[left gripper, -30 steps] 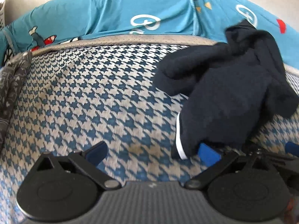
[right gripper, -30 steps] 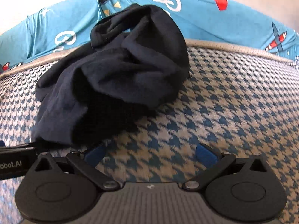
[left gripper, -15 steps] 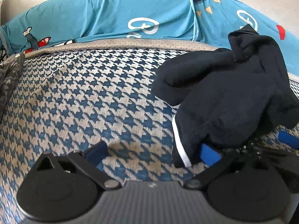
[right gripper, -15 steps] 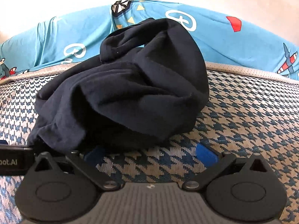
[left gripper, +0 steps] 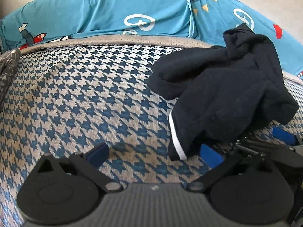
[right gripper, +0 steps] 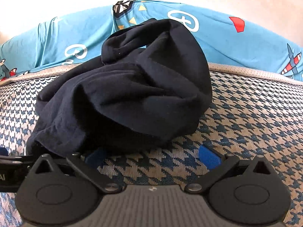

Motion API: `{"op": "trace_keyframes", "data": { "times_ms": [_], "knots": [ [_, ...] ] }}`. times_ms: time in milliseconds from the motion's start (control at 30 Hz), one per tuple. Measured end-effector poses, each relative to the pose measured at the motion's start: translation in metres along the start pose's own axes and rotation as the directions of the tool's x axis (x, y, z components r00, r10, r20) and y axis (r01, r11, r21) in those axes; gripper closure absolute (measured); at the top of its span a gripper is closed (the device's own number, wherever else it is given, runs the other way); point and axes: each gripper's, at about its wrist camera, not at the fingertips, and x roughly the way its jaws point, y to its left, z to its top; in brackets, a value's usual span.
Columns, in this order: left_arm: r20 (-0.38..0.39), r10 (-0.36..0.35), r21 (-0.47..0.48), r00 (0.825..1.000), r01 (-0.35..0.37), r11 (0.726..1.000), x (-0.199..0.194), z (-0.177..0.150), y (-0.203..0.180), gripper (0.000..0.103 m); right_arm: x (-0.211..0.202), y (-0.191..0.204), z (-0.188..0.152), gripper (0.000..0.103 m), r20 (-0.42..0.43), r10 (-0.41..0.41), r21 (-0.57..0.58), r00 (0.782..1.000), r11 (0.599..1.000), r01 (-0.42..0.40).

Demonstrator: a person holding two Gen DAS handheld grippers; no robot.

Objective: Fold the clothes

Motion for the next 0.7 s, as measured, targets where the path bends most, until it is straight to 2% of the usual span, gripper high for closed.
{"op": "trace_keyframes", "data": {
  "times_ms": [267,700],
  "knots": [
    [-0.03,-0.056,0.002,0.998,0.056,0.998,0.0038,0.0081,-0.0009,0.0,-0.0008,0.0001,-0.0004,0.0,0.001,0.001,0.0,1.0,1.0,-0.001],
    [0.012,-0.051,-0.021,0.999,0.051,0.998,0.0048,0.0043,-0.0005,0.0,-0.0011,0.0012,-0.0005,0.0,0.002,0.002,0.002,1.0,1.0,-0.002]
  ]
}}
